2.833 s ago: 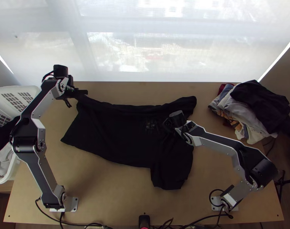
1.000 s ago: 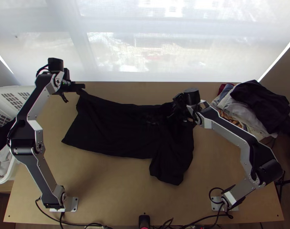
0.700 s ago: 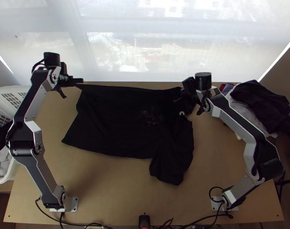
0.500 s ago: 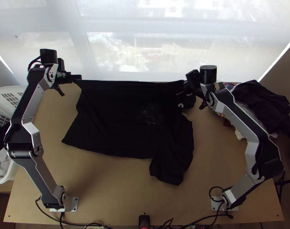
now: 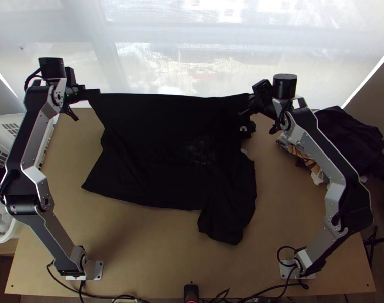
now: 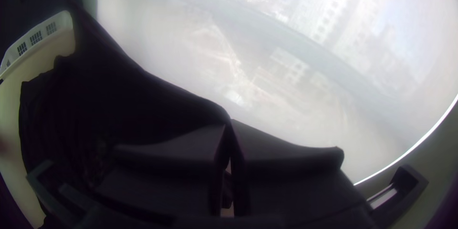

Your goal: Fold the t-shirt

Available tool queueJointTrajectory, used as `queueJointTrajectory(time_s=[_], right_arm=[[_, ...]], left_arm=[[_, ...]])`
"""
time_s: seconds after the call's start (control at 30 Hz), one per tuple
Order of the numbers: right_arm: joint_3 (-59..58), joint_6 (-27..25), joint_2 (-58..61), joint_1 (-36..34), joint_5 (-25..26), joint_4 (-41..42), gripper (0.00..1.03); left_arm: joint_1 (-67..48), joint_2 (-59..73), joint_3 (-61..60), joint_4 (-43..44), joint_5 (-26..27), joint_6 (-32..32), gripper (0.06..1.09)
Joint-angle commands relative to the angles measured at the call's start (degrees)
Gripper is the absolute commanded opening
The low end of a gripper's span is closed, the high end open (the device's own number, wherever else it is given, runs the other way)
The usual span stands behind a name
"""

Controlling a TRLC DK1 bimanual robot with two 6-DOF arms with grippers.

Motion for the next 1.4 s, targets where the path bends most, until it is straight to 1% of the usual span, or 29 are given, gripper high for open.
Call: queueJointTrajectory(time_s=[0.0,0.07,0.3,0.5,0.9,1.03,1.2,1.37], right_arm=[[5.5,-1.3,2.2,-0.2,-0.2,-1.0,0.03],[6.6,-1.8,3.0,0.0,-0.2,-1.0,0.03],[11.3,-2.2,7.7,-0.2,-0.2,-1.0,0.03],[13.1,-2.7,11.0,-0.3,-0.2,-0.2,0.03],[14.6,-2.6,14.8,-2.0,0.0,5.7,0.03],[12.5,-2.5,13.4,-2.2,0.1,5.9,0.03],[5.4,-2.4,9.3,-2.1,0.1,8.4,0.03],[-0.9,-2.4,4.7,-1.4,0.1,9.7,0.03]], left_arm=[[0.3,-0.4,1.3,0.6,-1.1,-0.3,0.09],[0.6,-0.3,1.3,1.0,-1.9,-0.3,0.09],[1.1,0.7,1.3,4.8,-1.9,-0.4,0.09],[0.6,3.0,1.3,9.1,-1.9,-0.9,0.09],[-0.4,8.6,1.3,17.1,-3.3,-1.3,0.09],[-0.7,8.5,1.1,16.9,-3.5,-2.0,0.09],[-1.2,6.2,-0.3,16.5,-3.5,-2.6,0.09],[-2.1,1.9,-6.4,17.2,-3.5,-2.6,0.09]])
